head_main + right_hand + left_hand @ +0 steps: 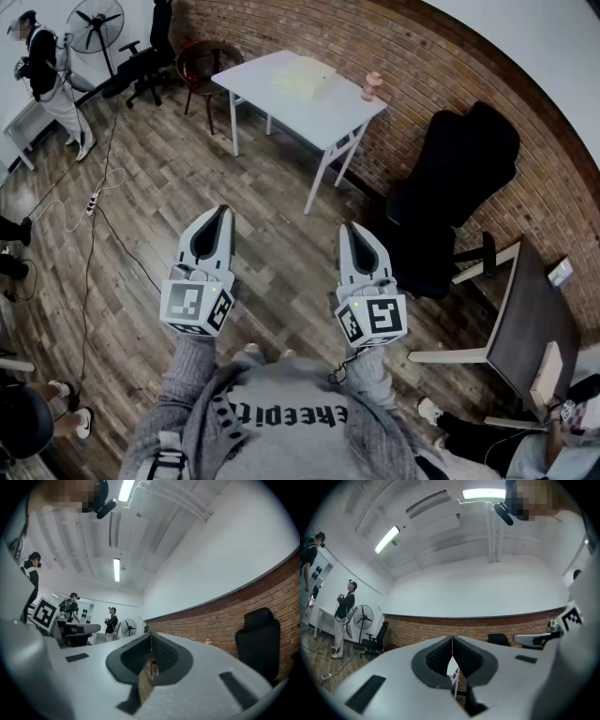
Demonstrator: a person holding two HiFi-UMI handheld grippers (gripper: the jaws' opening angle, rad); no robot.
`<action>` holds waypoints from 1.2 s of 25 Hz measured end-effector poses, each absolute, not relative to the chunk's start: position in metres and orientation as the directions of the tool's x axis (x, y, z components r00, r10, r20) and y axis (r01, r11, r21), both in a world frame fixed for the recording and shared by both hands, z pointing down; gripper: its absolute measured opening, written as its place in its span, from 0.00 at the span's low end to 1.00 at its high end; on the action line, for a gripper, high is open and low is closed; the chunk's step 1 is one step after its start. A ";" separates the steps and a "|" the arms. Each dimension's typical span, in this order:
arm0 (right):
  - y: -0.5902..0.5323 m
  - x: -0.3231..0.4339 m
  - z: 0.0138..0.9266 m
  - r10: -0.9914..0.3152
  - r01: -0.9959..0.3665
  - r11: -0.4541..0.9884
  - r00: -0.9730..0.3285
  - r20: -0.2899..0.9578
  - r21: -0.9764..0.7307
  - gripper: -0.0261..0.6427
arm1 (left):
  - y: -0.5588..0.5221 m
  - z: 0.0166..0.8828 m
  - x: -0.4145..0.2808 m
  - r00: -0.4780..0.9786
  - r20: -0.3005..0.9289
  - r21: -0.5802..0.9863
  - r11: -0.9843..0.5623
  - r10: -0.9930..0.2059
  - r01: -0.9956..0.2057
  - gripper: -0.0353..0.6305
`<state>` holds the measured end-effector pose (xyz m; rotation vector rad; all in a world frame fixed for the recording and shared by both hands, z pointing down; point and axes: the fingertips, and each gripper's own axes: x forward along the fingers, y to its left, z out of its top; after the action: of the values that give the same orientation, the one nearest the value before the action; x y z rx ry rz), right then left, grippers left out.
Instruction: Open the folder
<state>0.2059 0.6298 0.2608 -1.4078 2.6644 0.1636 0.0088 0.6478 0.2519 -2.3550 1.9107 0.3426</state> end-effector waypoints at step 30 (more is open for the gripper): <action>0.586 0.149 0.275 -0.849 -0.864 0.502 -0.499 -0.171 0.031 0.05 | 0.592 0.269 -0.051 0.265 -0.236 0.099 -0.294 -0.935 -0.951 0.07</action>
<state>0.1486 0.5861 0.2749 -1.4951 2.6044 0.1692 -0.0506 0.5916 0.2686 -2.4480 1.8282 0.3853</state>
